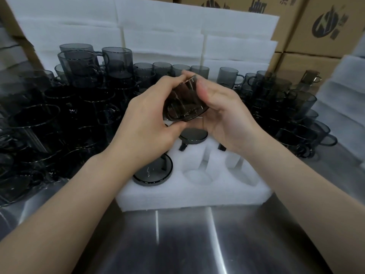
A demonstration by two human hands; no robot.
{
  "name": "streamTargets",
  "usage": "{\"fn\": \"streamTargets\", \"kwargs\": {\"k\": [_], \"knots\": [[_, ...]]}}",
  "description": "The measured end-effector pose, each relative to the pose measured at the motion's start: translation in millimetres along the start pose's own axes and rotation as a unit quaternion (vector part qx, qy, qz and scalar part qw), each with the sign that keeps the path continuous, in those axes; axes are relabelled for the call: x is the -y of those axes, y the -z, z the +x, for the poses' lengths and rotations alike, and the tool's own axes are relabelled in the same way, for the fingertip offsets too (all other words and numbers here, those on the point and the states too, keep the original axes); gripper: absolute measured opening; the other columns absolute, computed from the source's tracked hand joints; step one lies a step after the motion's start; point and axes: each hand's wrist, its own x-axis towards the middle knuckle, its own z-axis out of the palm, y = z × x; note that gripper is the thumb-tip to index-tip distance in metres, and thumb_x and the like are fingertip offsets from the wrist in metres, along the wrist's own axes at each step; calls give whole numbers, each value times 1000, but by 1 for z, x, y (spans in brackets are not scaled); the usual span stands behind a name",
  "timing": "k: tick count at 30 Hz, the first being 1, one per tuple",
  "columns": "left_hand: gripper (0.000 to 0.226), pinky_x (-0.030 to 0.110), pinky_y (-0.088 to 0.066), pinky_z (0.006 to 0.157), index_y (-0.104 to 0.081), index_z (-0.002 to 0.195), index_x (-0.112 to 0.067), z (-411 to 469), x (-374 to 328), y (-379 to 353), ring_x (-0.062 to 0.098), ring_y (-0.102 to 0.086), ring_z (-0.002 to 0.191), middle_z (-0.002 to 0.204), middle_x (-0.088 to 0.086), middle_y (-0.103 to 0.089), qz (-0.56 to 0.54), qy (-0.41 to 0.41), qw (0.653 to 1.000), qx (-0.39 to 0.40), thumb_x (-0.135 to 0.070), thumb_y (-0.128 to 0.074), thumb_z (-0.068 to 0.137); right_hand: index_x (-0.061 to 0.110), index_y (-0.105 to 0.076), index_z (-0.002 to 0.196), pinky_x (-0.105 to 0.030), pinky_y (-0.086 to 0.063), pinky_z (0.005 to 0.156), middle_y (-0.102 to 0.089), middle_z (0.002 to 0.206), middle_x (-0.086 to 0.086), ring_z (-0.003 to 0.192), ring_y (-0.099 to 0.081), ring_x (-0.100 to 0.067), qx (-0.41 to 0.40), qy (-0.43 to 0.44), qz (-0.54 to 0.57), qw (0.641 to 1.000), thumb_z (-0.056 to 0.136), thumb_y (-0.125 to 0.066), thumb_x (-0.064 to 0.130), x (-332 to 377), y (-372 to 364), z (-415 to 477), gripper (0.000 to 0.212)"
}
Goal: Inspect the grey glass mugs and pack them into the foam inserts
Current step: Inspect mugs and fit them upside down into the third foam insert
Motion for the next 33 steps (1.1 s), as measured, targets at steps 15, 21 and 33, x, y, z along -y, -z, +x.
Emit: {"fn": "streamTargets", "kwargs": {"k": [15, 21, 33], "knots": [[43, 16, -47, 96, -57, 100, -12, 0, -2, 1, 4, -57, 119, 138, -7, -55, -28, -11, 999, -18, -4, -83, 68, 16, -54, 132, -57, -54, 83, -64, 119, -14, 106, -64, -34, 16, 5, 22, 1000, 99, -43, 22, -2, 3, 2, 35], [41, 25, -46, 102, -48, 91, -20, 0, -7, 1, 6, -50, 130, 137, -10, -50, -57, -38, 997, -22, -6, -80, 70, 14, -56, 128, -53, -55, 83, -65, 117, -13, 104, -65, -32, 48, -28, 87, 995, 100, -39, 27, -2, 7, 5, 35], [99, 48, -29, 116, -26, 149, -22, 2, -6, 1, 9, -34, 141, 151, -8, -38, -48, 9, 997, 55, -39, -78, 67, 2, -56, 127, -45, -53, 92, -64, 117, -16, 109, -61, -29, 91, -21, 115, 989, 91, -55, 16, -6, 3, 5, 39]]}}
